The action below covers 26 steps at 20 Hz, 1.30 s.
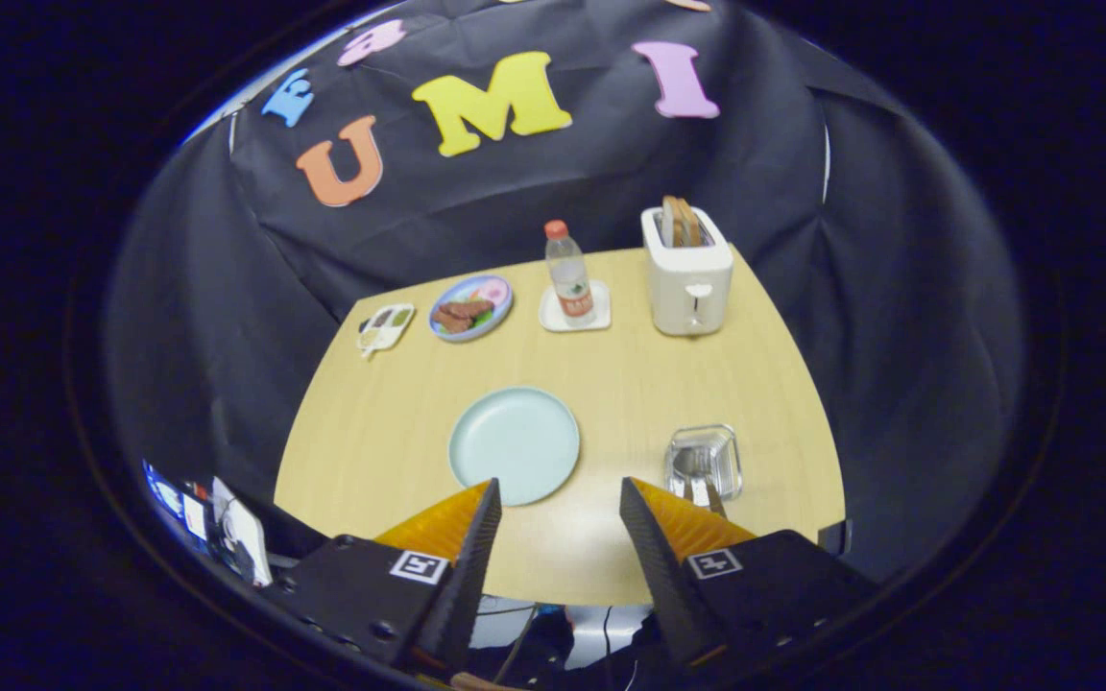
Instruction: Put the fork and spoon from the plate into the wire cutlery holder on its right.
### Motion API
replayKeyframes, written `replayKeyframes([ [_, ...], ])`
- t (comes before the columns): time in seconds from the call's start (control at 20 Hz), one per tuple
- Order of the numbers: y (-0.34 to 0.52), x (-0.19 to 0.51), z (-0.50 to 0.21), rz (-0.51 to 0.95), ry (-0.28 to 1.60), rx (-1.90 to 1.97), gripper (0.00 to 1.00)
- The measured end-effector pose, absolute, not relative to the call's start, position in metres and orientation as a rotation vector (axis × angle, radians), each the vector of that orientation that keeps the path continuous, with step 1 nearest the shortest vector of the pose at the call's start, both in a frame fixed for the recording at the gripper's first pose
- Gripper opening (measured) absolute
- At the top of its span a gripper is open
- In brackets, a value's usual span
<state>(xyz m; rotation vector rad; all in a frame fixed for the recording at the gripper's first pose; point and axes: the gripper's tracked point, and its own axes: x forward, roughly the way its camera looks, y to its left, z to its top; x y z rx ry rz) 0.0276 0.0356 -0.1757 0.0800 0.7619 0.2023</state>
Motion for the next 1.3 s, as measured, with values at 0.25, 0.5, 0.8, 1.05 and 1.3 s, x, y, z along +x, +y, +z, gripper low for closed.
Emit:
replayKeyframes([
  [0.25,0.088,0.024,-0.108,0.221,0.493,0.012,0.93],
  [0.5,0.120,0.012,-0.033,0.160,0.193,-0.016,0.97],
  [0.8,0.139,-0.020,0.026,0.065,-0.107,-0.100,0.96],
  [1.05,0.153,-0.023,0.011,0.043,-0.095,-0.066,0.96],
  [1.3,0.162,-0.022,0.010,0.038,-0.071,-0.081,0.96],
])
